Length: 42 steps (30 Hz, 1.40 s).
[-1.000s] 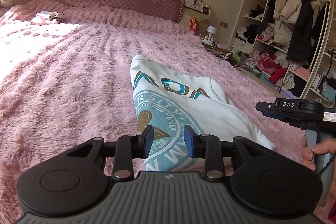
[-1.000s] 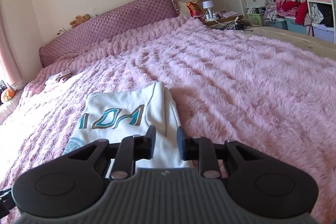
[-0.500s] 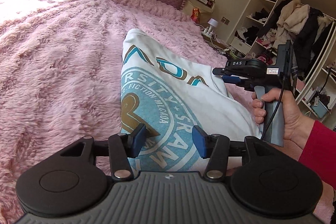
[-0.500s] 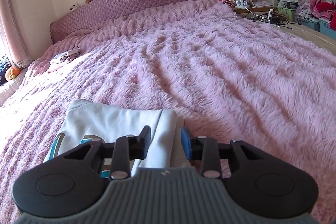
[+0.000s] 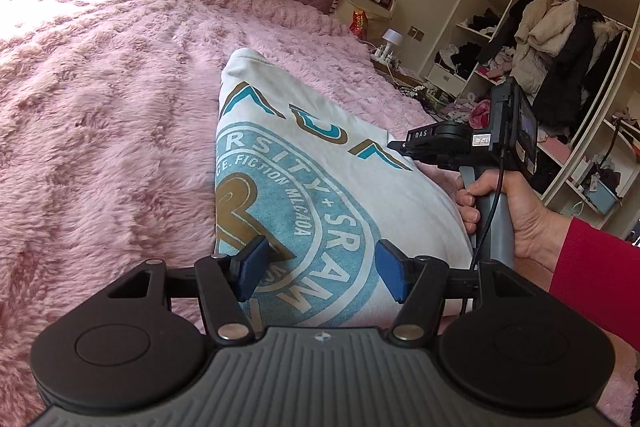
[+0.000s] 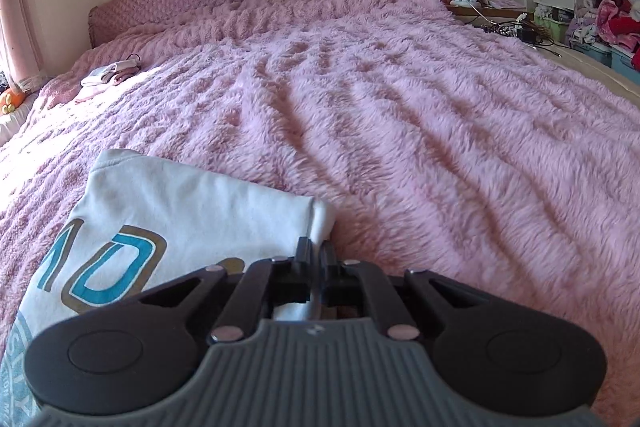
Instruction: Fold small clothes
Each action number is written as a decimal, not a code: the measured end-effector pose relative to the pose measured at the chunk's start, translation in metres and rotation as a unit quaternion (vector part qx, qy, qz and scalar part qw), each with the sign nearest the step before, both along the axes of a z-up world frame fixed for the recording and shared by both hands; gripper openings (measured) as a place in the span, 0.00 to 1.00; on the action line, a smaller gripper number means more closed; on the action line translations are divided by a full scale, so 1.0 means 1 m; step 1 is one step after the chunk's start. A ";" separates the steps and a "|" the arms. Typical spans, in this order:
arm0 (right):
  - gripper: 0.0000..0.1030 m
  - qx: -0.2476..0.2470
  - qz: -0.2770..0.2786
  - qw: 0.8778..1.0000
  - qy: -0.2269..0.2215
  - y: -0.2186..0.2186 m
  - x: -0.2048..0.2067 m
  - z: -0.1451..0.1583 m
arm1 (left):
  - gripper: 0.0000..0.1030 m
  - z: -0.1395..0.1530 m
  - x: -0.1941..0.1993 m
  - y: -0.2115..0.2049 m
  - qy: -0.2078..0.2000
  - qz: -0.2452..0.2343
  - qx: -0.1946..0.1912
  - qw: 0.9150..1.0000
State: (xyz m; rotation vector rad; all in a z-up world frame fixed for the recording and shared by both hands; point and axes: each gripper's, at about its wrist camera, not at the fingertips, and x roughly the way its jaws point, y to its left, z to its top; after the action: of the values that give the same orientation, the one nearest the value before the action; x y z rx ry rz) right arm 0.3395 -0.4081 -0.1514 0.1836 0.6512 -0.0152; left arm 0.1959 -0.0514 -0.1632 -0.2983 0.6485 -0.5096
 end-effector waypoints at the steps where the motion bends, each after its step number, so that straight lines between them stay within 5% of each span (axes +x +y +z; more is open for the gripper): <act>1: 0.06 0.006 -0.006 1.000 -0.005 -0.002 -0.003 0.002 | 0.72 0.000 0.000 0.000 0.001 -0.001 0.000 1.000; 2: 0.20 0.014 -0.010 1.000 -0.011 -0.005 -0.007 0.006 | 0.74 0.000 0.002 0.000 0.003 -0.001 0.000 1.000; 4: 0.28 0.030 -0.016 0.999 -0.027 -0.012 -0.026 0.018 | 0.77 0.000 0.004 0.000 0.006 -0.002 -0.003 1.000; 10: 0.29 0.073 0.024 0.997 -0.027 -0.020 -0.139 0.045 | 0.82 0.000 0.006 -0.001 0.016 0.002 -0.013 1.000; 17: 0.34 0.116 0.028 0.993 0.023 -0.009 -0.223 0.025 | 0.83 0.002 0.008 -0.002 0.026 0.005 -0.009 1.000; 18: 0.34 0.115 0.026 0.993 0.028 -0.006 -0.225 0.021 | 0.83 0.002 0.008 -0.002 0.028 0.005 -0.008 1.000; 20: 0.04 0.114 0.021 0.993 0.035 -0.002 -0.228 0.017 | 0.83 0.003 0.008 -0.003 0.031 0.006 -0.006 0.999; 30: 0.03 0.095 -0.006 0.994 0.047 -0.007 -0.222 0.017 | 0.83 0.005 0.008 -0.007 0.032 0.000 0.012 0.999; 32: 0.21 0.080 -0.012 0.996 0.049 -0.005 -0.222 0.018 | 0.83 0.007 0.009 -0.005 0.035 0.003 0.006 0.999; 36: 0.38 0.059 -0.015 0.997 0.042 -0.008 -0.228 0.028 | 0.82 0.019 0.010 0.008 0.039 0.010 -0.023 0.999; 38: 0.61 0.047 -0.013 0.998 0.037 -0.012 -0.230 0.037 | 0.82 0.027 0.012 0.017 0.030 0.016 -0.030 0.999; 42: 0.74 0.073 -0.001 0.997 -0.002 -0.031 -0.231 0.054 | 0.82 0.038 0.031 0.041 0.027 0.016 -0.069 0.997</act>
State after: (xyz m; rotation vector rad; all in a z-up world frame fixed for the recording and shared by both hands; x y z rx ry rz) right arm 0.1082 -0.4393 -0.0970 0.3250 0.6478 0.0310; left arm 0.2271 -0.0103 -0.1255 -0.4531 0.6620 -0.5177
